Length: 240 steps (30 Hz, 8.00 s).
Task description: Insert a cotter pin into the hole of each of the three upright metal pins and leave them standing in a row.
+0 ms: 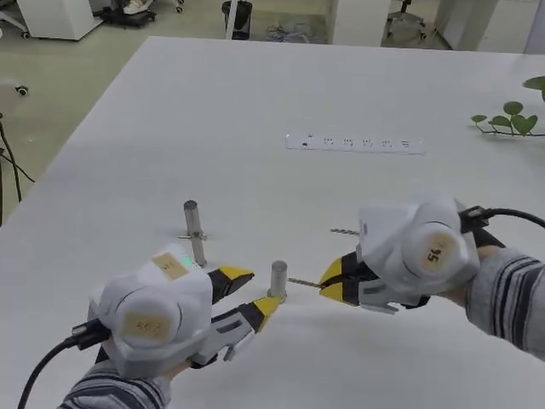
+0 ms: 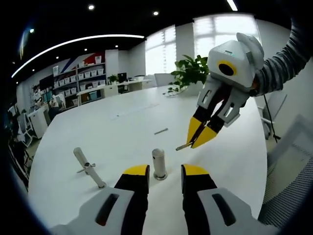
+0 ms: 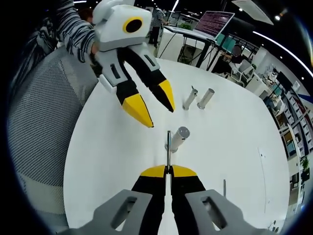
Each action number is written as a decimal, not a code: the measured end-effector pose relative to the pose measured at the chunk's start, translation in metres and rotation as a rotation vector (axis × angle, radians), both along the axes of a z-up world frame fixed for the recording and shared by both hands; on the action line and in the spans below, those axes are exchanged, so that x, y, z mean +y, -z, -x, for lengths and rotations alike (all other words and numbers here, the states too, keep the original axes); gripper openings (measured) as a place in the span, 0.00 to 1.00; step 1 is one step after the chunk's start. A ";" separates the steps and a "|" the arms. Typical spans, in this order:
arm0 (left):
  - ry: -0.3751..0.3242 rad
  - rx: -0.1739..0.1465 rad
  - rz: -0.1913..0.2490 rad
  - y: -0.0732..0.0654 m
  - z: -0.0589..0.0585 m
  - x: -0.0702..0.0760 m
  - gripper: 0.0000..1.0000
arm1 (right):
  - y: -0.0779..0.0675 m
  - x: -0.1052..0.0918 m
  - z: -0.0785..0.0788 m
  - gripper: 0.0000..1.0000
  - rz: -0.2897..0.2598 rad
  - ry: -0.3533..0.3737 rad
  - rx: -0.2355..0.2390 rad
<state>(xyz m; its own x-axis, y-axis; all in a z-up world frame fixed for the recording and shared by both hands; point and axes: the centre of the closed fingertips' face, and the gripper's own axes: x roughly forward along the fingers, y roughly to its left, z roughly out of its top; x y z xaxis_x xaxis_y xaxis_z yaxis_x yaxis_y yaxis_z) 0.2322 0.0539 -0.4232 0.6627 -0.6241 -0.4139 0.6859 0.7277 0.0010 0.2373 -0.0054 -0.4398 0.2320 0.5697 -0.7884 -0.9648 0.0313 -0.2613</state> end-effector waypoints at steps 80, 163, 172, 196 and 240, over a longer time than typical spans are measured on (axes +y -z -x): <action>-0.161 0.159 0.016 0.059 -0.040 -0.023 0.10 | 0.007 0.025 -0.021 0.00 0.013 0.018 0.008; -0.198 0.131 -0.037 0.054 -0.031 -0.013 0.33 | 0.007 0.053 -0.025 0.12 -0.138 0.158 0.169; -0.184 0.141 -0.010 0.044 -0.024 -0.011 0.40 | 0.015 0.054 -0.026 0.09 -0.146 0.189 0.206; -0.222 0.074 0.015 0.008 -0.014 0.027 0.66 | 0.001 0.077 -0.056 0.08 -0.143 0.208 0.217; -0.265 0.062 0.036 0.004 -0.017 0.068 0.91 | 0.010 0.085 -0.067 0.09 -0.124 0.146 0.262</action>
